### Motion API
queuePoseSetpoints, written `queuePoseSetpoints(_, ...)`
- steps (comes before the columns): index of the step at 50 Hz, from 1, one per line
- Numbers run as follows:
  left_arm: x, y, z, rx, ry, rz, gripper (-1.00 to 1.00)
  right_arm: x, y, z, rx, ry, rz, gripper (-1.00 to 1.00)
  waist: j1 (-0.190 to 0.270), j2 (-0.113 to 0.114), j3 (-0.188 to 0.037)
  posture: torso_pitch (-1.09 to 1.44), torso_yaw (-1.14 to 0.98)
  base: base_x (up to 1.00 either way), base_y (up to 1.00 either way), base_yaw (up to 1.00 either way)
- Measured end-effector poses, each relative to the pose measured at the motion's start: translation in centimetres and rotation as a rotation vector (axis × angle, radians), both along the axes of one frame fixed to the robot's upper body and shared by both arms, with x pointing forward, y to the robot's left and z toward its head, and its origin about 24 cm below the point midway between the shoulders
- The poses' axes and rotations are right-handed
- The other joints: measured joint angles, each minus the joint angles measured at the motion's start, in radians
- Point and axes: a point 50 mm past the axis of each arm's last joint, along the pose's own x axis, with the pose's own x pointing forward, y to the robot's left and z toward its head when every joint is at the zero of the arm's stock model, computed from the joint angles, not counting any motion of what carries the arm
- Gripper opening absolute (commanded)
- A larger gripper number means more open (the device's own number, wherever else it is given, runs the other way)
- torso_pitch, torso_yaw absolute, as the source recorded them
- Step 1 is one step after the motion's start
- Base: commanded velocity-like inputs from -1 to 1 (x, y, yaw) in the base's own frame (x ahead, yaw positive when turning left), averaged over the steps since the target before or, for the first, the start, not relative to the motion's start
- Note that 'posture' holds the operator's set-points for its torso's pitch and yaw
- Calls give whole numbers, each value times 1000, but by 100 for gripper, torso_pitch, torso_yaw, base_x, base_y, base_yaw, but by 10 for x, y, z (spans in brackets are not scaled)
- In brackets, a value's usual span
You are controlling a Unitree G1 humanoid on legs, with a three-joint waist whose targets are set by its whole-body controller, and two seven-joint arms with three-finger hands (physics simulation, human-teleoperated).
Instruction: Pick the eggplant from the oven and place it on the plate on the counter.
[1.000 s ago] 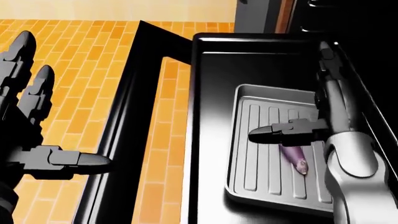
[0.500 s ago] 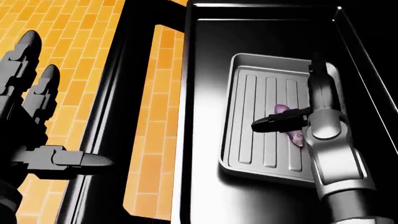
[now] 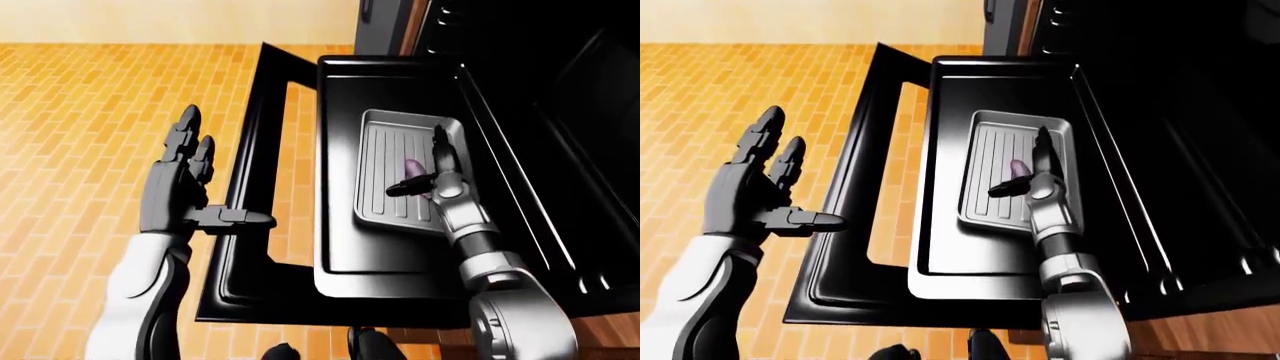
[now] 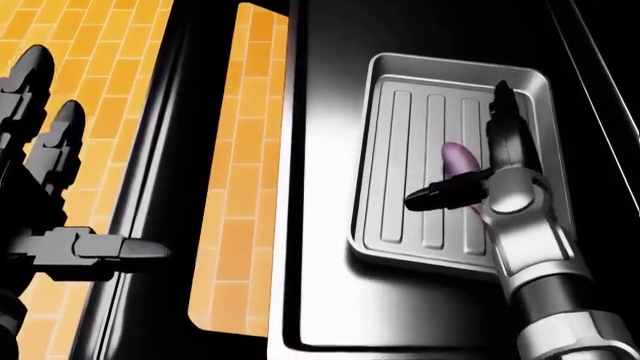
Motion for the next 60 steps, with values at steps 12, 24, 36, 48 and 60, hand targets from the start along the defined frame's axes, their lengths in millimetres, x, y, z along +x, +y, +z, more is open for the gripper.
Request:
queuePoseSetpoints(12, -1, 0, -2, -1, 2, -3, 100, 5, 1, 0, -52, 5, -16, 87, 5, -9, 38, 72, 0, 0, 0, 0)
queuePoseSetpoints(24, -2, 5, -2, -6, 3, 11, 100, 6, -5, 4, -101, -41, -57, 48, 12, -17, 53, 83, 0, 0, 0, 0)
queuePoseSetpoints(36, -2, 7, 3, -10, -6, 17, 100, 6, -2, 5, -168, -52, -49, 36, 12, -23, 51, 84, 0, 0, 0, 0)
queuePoseSetpoints(48, -2, 8, 2, -14, -4, 18, 100, 3, 14, -7, -274, -45, 1, 18, 15, -22, 34, 84, 0, 0, 0, 0)
queuePoseSetpoints(60, -2, 9, 2, -13, -4, 23, 100, 1, 13, -11, -294, -47, 5, -47, 15, -22, 20, 84, 0, 0, 0, 0)
